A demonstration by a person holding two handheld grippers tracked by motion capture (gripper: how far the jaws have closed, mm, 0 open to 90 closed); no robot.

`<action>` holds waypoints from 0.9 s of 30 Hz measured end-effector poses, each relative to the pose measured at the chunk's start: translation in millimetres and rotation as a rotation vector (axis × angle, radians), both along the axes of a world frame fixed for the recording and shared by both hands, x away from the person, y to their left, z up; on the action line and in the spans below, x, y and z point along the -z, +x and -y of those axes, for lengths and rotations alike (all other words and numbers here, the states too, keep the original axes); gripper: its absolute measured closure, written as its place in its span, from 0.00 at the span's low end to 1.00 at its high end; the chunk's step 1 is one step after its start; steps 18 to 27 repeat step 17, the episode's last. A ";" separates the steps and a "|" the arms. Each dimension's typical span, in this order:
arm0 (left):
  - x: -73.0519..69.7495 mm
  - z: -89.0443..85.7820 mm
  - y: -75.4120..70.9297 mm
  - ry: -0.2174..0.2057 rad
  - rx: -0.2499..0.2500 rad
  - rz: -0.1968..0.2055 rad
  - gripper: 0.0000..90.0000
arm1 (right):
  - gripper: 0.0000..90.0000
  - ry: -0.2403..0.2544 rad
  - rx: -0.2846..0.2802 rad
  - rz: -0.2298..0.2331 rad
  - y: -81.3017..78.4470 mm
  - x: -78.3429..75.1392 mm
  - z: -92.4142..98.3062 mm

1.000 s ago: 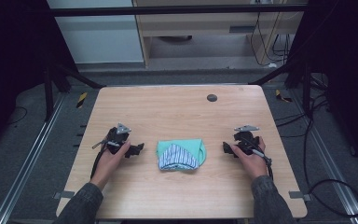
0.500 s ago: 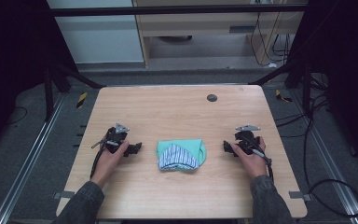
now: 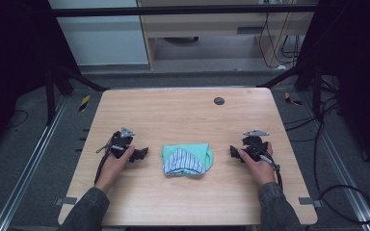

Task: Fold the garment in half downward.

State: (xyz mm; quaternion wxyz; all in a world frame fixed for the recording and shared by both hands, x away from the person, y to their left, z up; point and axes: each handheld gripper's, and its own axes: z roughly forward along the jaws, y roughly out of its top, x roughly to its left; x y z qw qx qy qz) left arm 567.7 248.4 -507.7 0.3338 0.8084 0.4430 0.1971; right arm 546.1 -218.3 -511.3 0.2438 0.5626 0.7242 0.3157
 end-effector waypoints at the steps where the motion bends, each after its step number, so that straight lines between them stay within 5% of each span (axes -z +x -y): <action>1: 0.0 0.0 0.0 0.000 0.000 0.000 0.01 | 0.03 -0.004 0.007 -0.004 0.6 0.3 0.4; 7: 0.0 -0.3 -0.2 0.002 -0.004 -0.005 0.00 | 0.00 0.000 0.051 -0.014 1.2 0.5 2.3; 9: 0.1 -0.2 -0.1 -0.001 -0.006 -0.006 0.00 | 0.00 0.002 0.133 -0.015 1.4 0.4 5.9; 11: 0.1 -0.2 -0.1 -0.001 -0.006 -0.006 0.00 | 0.00 -0.003 0.147 -0.012 1.2 0.7 6.7; 27: 0.1 -0.1 -0.1 -0.001 -0.008 -0.006 0.00 | 0.00 0.003 0.187 -0.015 -3.6 0.4 3.8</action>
